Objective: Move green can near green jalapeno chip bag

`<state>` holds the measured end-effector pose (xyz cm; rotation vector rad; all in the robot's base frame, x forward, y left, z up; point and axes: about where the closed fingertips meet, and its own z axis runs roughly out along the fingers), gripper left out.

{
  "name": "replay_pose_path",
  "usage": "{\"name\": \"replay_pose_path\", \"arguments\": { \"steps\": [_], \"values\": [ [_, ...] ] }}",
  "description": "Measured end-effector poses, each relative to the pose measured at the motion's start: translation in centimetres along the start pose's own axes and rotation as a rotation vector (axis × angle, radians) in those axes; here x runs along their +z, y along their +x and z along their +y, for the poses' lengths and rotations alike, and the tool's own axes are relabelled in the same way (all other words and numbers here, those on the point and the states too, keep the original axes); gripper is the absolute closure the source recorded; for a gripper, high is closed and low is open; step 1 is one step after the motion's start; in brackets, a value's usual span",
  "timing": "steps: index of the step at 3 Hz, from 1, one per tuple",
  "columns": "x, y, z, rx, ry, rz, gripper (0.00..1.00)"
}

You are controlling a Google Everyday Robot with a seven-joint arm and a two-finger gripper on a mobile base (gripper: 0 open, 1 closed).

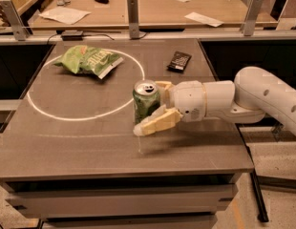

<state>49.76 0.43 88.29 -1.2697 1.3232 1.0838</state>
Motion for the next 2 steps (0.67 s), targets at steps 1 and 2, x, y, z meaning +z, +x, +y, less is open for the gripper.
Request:
{"name": "replay_pose_path", "arguments": {
  "steps": [1,2],
  "values": [
    [0.90,-0.20,-0.18,-0.011,-0.034,-0.016,0.41],
    [1.18,-0.29,-0.28,-0.014,-0.049,-0.024,0.62]
  ]
}}
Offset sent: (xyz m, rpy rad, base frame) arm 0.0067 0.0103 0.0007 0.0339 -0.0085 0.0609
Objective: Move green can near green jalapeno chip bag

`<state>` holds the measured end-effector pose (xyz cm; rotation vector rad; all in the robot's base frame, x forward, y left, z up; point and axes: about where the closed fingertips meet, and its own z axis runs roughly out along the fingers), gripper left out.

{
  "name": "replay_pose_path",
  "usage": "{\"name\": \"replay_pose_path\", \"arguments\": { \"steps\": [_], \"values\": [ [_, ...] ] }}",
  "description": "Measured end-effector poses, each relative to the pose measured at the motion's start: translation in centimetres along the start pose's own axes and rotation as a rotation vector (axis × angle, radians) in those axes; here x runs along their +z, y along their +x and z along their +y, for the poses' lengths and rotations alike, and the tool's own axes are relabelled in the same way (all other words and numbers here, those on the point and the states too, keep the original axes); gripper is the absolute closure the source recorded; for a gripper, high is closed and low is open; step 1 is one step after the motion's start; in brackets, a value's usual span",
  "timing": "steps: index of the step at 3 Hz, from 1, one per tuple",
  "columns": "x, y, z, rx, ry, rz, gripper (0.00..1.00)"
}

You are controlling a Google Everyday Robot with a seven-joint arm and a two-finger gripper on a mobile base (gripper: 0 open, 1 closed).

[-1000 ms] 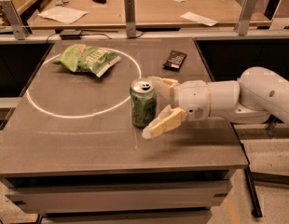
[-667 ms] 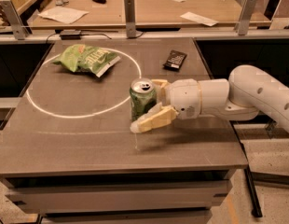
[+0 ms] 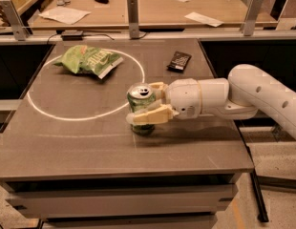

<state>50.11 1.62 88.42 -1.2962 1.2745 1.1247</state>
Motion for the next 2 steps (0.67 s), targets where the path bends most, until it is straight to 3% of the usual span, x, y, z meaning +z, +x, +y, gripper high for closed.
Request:
{"name": "replay_pose_path", "arguments": {
  "steps": [1,2],
  "values": [
    [0.3,-1.5,-1.4,-0.010,0.071,-0.010,0.87],
    [1.3,-3.4,-3.6,-0.015,0.172,-0.020,1.00]
  ]
}}
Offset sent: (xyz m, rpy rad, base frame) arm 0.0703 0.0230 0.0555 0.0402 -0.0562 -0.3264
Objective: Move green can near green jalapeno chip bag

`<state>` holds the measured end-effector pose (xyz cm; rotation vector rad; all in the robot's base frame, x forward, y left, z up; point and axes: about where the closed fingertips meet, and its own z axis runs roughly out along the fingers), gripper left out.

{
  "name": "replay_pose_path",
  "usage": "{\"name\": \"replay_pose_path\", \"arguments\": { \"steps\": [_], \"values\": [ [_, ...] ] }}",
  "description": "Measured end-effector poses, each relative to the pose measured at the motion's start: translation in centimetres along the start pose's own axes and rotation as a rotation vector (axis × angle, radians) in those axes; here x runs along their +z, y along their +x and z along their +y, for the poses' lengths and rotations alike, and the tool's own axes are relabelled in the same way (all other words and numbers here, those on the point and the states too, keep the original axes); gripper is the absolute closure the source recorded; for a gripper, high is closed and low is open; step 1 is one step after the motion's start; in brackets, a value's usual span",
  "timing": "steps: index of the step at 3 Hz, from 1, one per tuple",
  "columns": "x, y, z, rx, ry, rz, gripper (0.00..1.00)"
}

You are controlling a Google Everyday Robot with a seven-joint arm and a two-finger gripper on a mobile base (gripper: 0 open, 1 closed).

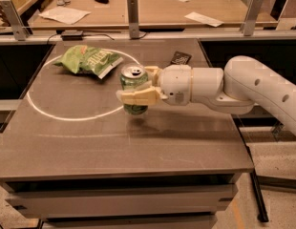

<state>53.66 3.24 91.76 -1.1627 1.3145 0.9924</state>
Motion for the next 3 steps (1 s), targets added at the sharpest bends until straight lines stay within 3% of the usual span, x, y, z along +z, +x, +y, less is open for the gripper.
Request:
{"name": "replay_pose_path", "arguments": {
  "steps": [1,2,3],
  "values": [
    [1.05,-0.29,-2.08,-0.010,0.111,0.051,1.00],
    [1.08,-0.44,-2.91,-0.014,0.145,0.053,1.00],
    [1.08,-0.44,-2.91,-0.014,0.145,0.053,1.00]
  ]
}}
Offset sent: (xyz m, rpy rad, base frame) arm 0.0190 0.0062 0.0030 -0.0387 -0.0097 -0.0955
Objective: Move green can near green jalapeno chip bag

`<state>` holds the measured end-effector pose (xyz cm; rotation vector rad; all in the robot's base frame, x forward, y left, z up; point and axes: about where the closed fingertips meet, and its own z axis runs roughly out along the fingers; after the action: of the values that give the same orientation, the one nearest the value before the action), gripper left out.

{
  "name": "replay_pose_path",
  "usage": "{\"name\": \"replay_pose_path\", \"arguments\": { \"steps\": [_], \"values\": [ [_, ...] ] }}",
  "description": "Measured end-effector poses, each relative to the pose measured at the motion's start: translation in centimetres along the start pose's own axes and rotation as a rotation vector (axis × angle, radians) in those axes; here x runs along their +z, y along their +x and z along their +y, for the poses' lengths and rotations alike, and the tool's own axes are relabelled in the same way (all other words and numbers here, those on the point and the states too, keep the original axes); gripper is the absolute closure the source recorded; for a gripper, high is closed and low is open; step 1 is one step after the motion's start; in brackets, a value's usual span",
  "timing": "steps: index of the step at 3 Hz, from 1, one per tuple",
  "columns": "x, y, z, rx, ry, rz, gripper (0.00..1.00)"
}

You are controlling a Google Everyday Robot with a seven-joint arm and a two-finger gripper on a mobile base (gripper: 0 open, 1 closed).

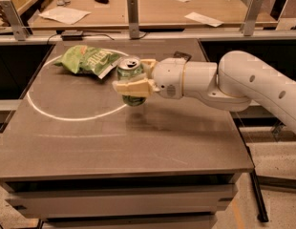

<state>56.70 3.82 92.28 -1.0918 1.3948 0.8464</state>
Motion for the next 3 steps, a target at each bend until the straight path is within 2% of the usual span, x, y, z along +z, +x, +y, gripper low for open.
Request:
{"name": "replay_pose_path", "arguments": {
  "steps": [1,2,3],
  "values": [
    [-0.2,0.7,-1.4,0.013,0.059,0.011,1.00],
    [-0.1,1.1,-4.3,0.018,0.133,0.032,1.00],
    [0.8,0.9,-7.0,-0.004,0.154,0.040,1.00]
  ]
}}
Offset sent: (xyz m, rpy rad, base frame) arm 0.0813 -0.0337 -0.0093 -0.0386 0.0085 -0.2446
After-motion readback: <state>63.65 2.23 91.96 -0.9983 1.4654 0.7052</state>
